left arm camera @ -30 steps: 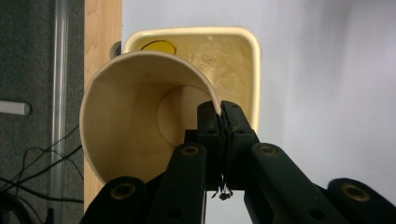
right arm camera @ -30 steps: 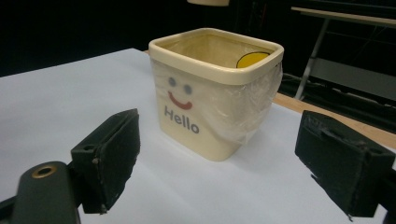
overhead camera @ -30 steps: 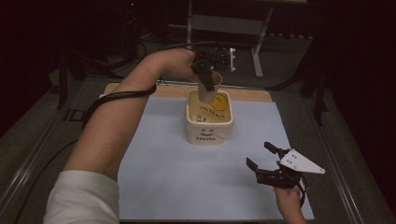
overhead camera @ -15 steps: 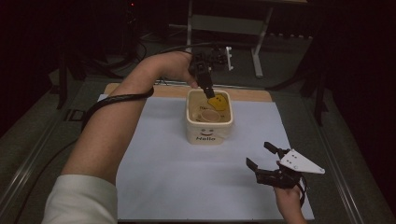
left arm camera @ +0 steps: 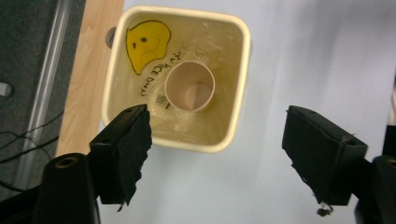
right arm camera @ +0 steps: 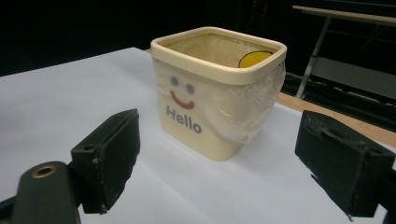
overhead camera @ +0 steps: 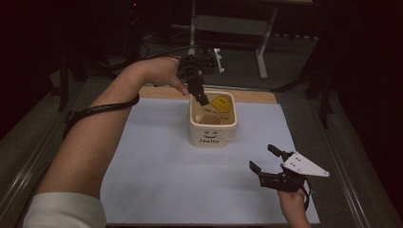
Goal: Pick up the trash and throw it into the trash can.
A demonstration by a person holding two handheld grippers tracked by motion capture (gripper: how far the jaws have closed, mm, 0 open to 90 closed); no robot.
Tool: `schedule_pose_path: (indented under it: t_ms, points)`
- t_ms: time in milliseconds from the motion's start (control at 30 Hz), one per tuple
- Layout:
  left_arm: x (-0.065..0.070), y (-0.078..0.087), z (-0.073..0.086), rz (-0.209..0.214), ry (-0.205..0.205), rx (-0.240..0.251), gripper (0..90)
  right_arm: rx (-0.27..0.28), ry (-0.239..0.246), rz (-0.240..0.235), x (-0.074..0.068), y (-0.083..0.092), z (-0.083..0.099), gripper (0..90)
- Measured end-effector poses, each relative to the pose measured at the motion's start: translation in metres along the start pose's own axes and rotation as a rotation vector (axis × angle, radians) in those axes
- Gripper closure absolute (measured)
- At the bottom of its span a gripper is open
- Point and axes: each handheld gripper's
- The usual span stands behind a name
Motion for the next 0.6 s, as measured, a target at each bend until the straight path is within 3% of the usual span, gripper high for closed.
schedule_pose_path:
  t_ms: [133, 167, 367, 600]
  points:
    - [0.005, 0.004, 0.011, -0.001, 0.018, 0.033, 18.8, -0.001, -0.001, 0.000, 0.000, 0.000, 0.000, 14.0]
    - [0.006, 0.005, 0.017, 0.000, 0.042, 0.056, 17.6, -0.002, -0.001, 0.001, 0.000, -0.001, 0.000, 14.1]
    - [0.008, 0.009, 0.034, -0.004, 0.066, 0.089, 15.3, -0.003, 0.000, -0.001, -0.001, -0.001, 0.000, 14.0]
    - [0.013, 0.015, 0.053, 0.039, 0.076, 0.112, 7.3, -0.003, -0.001, 0.000, -0.002, -0.001, 0.000, 14.0]
Point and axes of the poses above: each handheld gripper's, and its own axes: y roughly backward along the jaws, z roughly out of its underside, x roughly to its right, and after that the axes turned 9 degrees about x, right-handed
